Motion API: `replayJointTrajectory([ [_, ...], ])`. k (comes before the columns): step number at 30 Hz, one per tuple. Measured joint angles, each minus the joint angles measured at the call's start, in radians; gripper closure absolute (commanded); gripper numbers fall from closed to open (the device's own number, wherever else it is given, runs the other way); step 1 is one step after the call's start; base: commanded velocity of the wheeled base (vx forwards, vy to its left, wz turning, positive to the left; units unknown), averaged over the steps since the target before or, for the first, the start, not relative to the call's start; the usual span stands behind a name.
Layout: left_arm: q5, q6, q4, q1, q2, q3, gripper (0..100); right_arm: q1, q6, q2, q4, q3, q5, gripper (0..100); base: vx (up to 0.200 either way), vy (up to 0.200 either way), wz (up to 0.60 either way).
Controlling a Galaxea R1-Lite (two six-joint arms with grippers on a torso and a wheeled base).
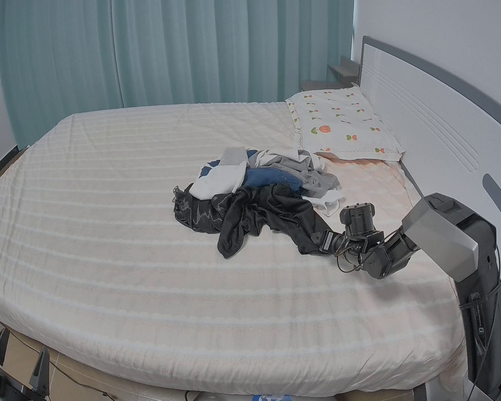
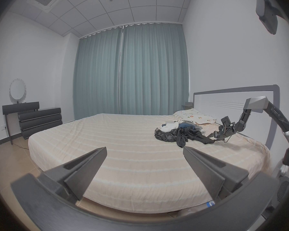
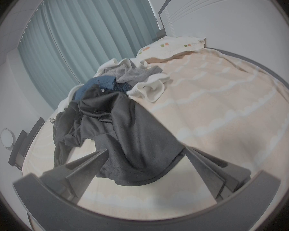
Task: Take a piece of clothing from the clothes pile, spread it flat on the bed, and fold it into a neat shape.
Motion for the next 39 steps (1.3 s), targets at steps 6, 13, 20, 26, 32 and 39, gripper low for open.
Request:
replayJointTrajectory([
  [6, 0.003, -0.003, 0.001, 0.001, 0.0, 0.0, 0, 0.012, 0.037, 0.058, 0.08, -0.13, -0.004, 0, 0.0, 0.0, 0.0],
  [13, 0.004, -0.013, 0.001, 0.002, 0.0, 0.0, 0, 0.029, 0.051, 0.108, 0.146, -0.234, -0.006, 0, 0.0, 0.0, 0.0],
  [20, 0.01, -0.021, 0.001, 0.001, 0.0, 0.0, 0, 0.046, 0.053, 0.143, 0.158, -0.29, -0.008, 100, 0.0, 0.0, 0.0],
  [26, 0.014, -0.022, 0.001, 0.002, 0.0, 0.0, 0, 0.054, 0.077, 0.139, 0.147, -0.286, -0.007, 100, 0.0, 0.0, 0.0],
  [32, 0.013, -0.021, 0.001, 0.002, 0.0, 0.0, 0, 0.06, 0.197, 0.092, 0.137, -0.231, -0.001, 100, 0.0, 0.0, 0.0],
  [39, 0.014, -0.024, 0.0, 0.002, 0.0, 0.0, 0, 0.062, 0.257, -0.027, 0.087, -0.026, 0.031, 100, 0.0, 0.0, 0.0],
])
